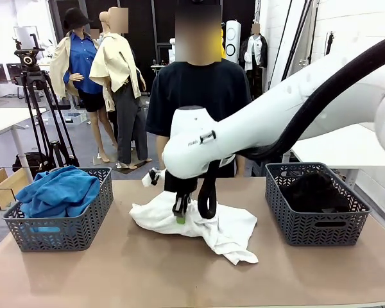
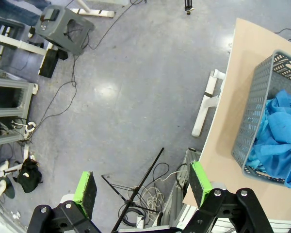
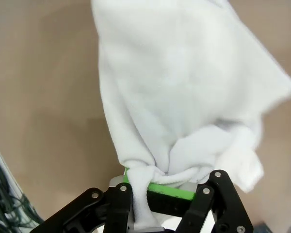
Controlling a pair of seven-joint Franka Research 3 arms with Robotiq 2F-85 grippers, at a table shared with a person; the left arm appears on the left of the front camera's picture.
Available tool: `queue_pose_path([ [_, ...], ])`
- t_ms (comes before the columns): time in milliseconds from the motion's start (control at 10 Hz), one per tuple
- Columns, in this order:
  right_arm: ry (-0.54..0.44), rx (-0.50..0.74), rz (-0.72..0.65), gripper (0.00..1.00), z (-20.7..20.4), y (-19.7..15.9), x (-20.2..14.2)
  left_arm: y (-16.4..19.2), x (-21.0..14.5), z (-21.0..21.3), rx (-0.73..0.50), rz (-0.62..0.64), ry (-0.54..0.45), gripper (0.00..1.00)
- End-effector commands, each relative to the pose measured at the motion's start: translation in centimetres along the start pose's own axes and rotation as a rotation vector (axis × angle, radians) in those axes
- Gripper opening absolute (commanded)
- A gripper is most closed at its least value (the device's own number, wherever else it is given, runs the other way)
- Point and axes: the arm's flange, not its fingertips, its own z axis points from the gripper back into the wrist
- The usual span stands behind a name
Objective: Sort the tops and bottoms.
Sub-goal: Lift clothes from the center of the table with your right hand.
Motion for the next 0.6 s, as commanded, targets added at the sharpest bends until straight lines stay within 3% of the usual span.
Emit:
queue_pose_path([
  [0, 0.044, -0.132, -0.052, 0.0, 7.5, -2.2, -1.6, 0.2, -0.1, 0.1, 0.013, -0.004, 0.0, 1.0],
  [200, 0.008, -0.237, -0.069, 0.0, 18.7, -4.2, -2.0, 0.2, -0.1, 0.1, 0.013, -0.004, 0.0, 1.0],
  [500, -0.077, -0.271, 0.004, 0.0, 33.6, -5.1, -0.5, 0.2, -0.1, 0.1, 0.013, -0.004, 0.0, 1.0],
])
